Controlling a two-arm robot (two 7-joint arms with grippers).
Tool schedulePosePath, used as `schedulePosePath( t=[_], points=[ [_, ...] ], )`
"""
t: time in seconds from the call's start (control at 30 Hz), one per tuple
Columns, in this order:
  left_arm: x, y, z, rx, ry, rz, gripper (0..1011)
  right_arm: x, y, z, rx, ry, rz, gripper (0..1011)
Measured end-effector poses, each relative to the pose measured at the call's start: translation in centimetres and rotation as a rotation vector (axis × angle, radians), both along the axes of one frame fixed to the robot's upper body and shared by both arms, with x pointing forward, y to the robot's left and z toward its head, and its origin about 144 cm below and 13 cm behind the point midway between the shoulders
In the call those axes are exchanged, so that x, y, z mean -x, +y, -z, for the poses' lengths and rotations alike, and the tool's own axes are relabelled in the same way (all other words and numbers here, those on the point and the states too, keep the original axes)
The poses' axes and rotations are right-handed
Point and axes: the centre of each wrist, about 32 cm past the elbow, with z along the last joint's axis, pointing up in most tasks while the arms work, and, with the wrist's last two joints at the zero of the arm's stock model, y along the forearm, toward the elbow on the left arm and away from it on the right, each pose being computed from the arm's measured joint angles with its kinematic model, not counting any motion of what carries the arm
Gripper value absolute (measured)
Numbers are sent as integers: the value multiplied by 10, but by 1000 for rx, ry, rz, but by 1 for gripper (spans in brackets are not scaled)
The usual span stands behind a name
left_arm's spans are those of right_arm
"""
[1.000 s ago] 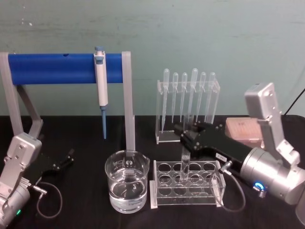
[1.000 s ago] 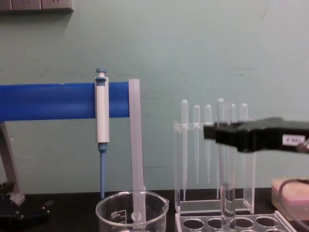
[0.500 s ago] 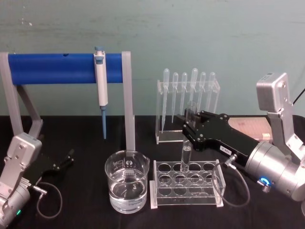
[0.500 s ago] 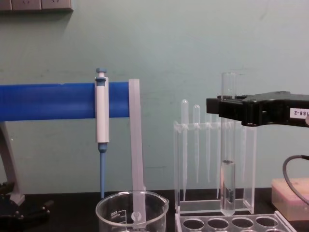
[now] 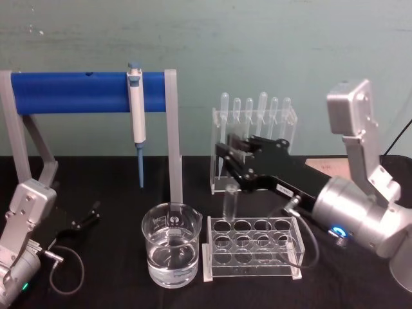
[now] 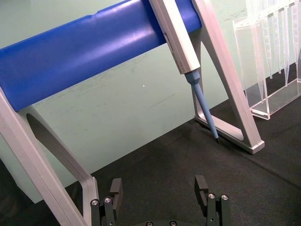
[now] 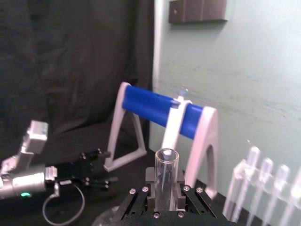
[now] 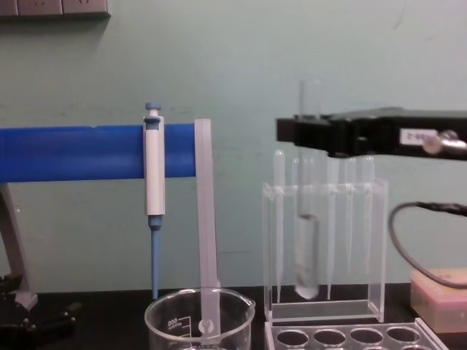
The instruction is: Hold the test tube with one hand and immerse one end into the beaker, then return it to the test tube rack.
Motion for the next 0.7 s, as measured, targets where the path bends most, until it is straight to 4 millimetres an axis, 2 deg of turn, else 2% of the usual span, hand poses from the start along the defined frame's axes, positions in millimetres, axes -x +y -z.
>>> schedulePosePath(
  t=[0.33, 0.7],
  points=[
    [0, 0, 0, 0, 0, 0, 1000, -7, 33, -10, 7, -25, -53, 230],
    [0, 0, 0, 0, 0, 0, 1000, -23, 64, 3, 23, -25, -66, 230]
  ],
)
